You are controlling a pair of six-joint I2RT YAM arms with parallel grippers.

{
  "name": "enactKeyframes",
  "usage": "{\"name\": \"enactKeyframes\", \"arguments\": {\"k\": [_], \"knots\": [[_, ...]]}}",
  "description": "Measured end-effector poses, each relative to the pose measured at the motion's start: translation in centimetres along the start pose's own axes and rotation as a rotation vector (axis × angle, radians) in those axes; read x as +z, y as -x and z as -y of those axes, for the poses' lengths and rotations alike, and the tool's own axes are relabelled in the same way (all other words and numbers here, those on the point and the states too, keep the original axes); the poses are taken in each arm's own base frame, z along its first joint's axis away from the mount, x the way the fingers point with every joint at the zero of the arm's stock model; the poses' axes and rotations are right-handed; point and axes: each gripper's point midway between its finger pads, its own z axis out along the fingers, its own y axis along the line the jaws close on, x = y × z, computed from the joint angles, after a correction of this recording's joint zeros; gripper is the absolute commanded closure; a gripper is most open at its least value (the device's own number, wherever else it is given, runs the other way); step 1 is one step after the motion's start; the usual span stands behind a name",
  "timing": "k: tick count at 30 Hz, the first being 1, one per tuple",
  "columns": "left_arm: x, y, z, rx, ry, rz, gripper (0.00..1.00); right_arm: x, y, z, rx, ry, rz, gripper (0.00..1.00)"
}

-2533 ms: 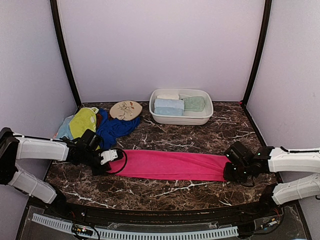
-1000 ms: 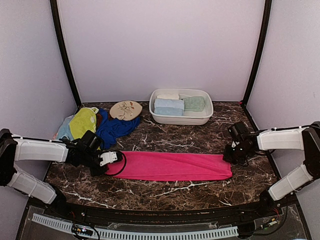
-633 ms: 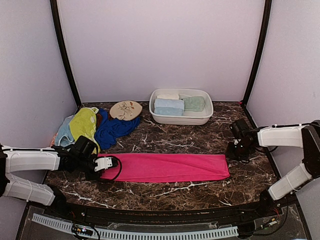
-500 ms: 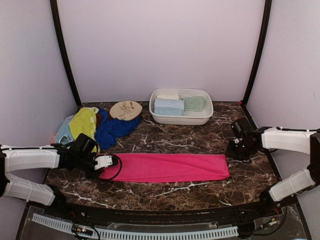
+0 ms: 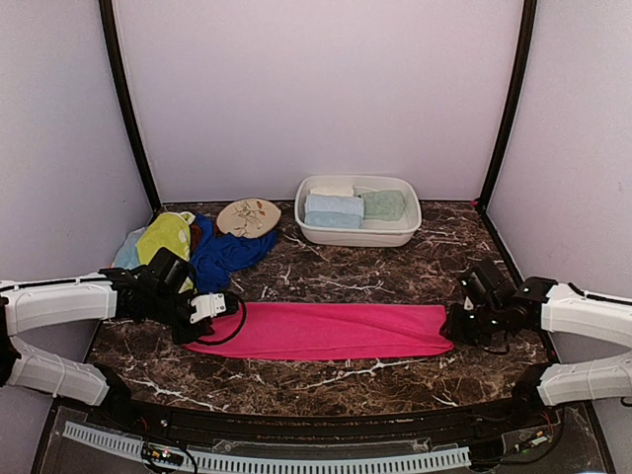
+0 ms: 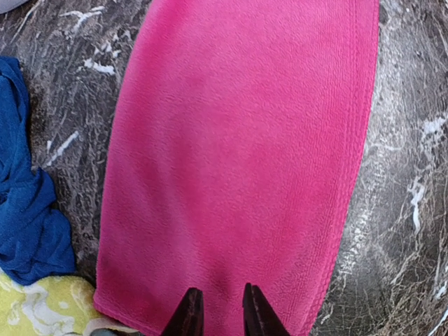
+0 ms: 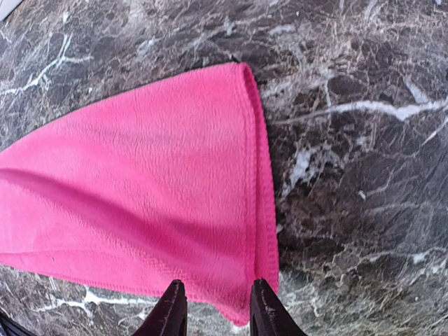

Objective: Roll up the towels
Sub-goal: Adjust the towel at the center of the board.

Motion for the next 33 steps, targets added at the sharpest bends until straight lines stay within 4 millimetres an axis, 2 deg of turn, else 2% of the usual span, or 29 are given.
{"name": "enactKeyframes", "arguments": {"k": [8, 15, 22, 29, 33], "knots": [[1.0, -2.2, 1.3, -0.006, -0.026, -0.063, 0.79, 0.0, -1.1, 0.7, 0.034, -0.028, -0.043, 0.69], [1.4, -3.2, 1.7, -0.005, -0.02, -0.084, 0.8, 0.5, -2.1, 0.9, 0.058, -0.026, -0.074, 0.81], [1.7, -4.0, 1.9, 0.008, 0.0, -0.094, 0.81, 0.4, -1.6, 0.0, 0.095, 0.013, -0.059, 1.0], [1.9, -4.1, 1.7, 0.025, 0.018, -0.09, 0.84, -0.3, -1.2, 0.2, 0.099, 0.002, -0.042, 1.0], [2.0, -4.2, 1.5, 0.042, 0.039, -0.08, 0.86, -1.7, 0.3, 0.1, 0.101, -0.02, -0.003, 1.0]]}}
